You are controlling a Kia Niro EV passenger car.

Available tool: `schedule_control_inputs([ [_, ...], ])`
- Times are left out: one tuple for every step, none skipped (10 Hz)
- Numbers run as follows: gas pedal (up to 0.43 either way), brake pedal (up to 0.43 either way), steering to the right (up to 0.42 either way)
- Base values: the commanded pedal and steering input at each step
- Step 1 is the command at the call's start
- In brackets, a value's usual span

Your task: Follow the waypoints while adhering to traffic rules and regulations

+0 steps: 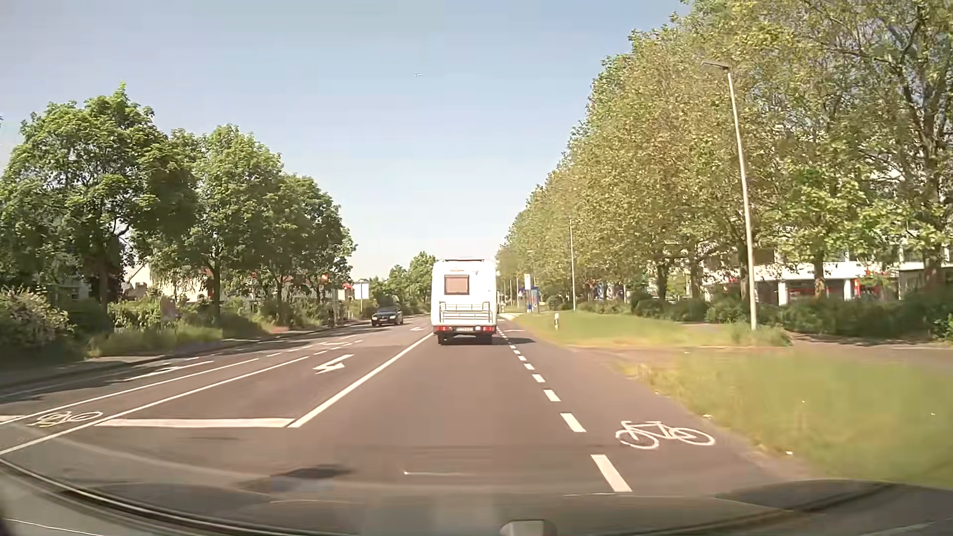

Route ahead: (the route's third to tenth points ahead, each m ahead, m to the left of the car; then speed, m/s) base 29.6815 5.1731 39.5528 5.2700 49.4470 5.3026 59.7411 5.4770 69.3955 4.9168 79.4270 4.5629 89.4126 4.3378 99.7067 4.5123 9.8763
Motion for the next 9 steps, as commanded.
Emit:
schedule_control_inputs([
  [0.130,0.000,0.000],
  [0.130,0.000,0.000],
  [0.130,0.000,0.000],
  [0.130,0.000,0.000],
  [0.130,0.000,0.001],
  [0.130,0.000,0.001],
  [0.130,0.000,0.001],
  [0.130,0.000,0.001],
  [0.130,0.000,0.001],
])
